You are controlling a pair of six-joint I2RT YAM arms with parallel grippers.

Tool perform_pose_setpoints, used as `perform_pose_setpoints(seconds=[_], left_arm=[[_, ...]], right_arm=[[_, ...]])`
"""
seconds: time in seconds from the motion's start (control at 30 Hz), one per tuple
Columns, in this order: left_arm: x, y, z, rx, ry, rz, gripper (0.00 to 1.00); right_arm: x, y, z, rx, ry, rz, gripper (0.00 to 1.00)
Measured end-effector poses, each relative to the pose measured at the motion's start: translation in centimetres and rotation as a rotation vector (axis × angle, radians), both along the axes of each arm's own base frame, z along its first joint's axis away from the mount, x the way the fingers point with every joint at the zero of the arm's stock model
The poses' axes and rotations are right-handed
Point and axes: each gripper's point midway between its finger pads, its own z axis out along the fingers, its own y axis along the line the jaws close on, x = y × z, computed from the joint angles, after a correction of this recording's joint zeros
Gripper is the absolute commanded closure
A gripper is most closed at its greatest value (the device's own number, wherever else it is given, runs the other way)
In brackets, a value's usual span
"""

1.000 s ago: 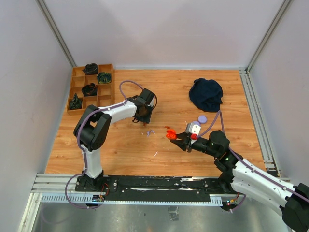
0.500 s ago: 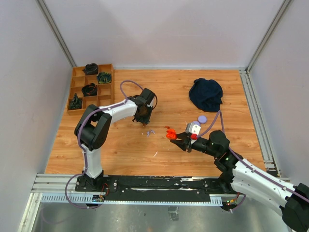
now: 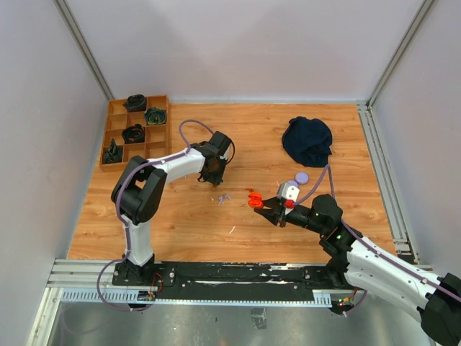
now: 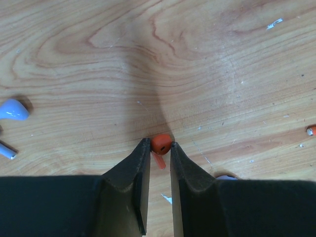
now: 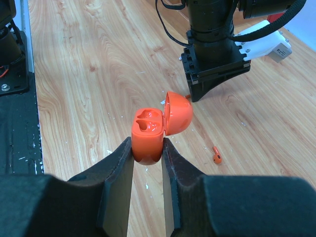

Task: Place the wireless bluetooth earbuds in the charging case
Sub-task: Pick up the earbud from the center of the board.

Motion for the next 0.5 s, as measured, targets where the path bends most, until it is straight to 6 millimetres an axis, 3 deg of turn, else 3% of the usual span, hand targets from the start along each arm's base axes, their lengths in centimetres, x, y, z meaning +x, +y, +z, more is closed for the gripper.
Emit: perform_pose_setpoints(seconds=[0.23,0.5], left_arm=[[-0.8,0.6,1.4,0.013,-0.040,0.013,0.90],[-1.4,-1.1,9.6,-0.086,-0.267,0.052,0.93]], right_arm=[[0.0,0.2,-0.1,0.003,0.006,0.009,0.90],[0.3,0.6,0.4,0.024,-0.010,0.010,0.91]])
